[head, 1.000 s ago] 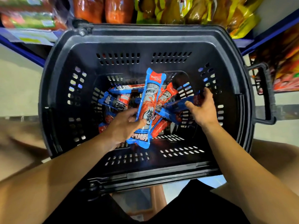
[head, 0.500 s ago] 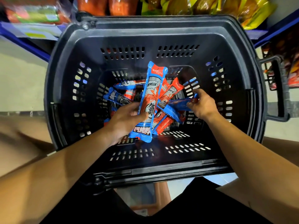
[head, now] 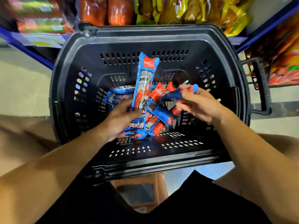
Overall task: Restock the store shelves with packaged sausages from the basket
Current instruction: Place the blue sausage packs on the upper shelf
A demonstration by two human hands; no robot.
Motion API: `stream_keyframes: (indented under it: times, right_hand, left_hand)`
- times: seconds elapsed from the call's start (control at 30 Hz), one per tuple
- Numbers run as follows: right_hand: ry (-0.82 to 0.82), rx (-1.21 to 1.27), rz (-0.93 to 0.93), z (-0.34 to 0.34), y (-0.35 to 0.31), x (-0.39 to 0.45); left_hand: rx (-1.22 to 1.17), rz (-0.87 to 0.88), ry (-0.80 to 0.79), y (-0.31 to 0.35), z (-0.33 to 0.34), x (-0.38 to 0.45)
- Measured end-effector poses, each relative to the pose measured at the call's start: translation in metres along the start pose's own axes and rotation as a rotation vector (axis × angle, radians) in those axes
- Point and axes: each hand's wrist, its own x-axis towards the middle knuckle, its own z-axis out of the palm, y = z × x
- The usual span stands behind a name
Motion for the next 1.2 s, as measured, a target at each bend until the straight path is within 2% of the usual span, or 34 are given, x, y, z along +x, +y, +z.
stream_keyframes:
  times: [0.1, 0.27, 0.37, 0.53, 0.67, 0.87, 1.0, 1.13, 1.2]
  right_hand:
    - [0.006, 0.042, -0.092, 0.009, -0.002, -0.007]
    - [0.184, -0.336, -0.346, 0.017, -0.01, -0.013]
    - [0.334, -0.309, -0.464, 0.019, -0.018, -0.015]
    - [0.35, 0.017, -0.407, 0.037, -0.021, -0.021]
    - [0.409, 0.195, -0.31, 0.051, -0.02, -0.026]
    - [0.396, 0.152, -0.311, 0.061, -0.015, -0.034]
    - [0.386, 0.178, -0.309, 0.067, -0.015, -0.039]
    - [0.318, 0.226, -0.285, 0.072, -0.008, -0.047]
    - [0.24, 0.165, -0.297, 0.077, -0.003, -0.052]
  left_hand:
    - [-0.036, 0.016, 0.019, 0.004, 0.0, -0.004]
    - [-0.174, 0.006, 0.026, 0.008, -0.002, -0.01]
    - [-0.275, 0.006, 0.02, 0.012, -0.005, -0.015]
    - [-0.432, -0.052, -0.013, 0.021, -0.008, -0.021]
    - [-0.445, -0.069, -0.013, 0.025, -0.007, -0.025]
    - [-0.411, 0.001, -0.036, 0.027, -0.006, -0.035]
    - [-0.408, -0.02, 0.04, 0.03, -0.006, -0.044]
    - [-0.432, -0.041, 0.06, 0.038, -0.007, -0.056]
    - [-0.44, -0.033, 0.084, 0.043, -0.005, -0.063]
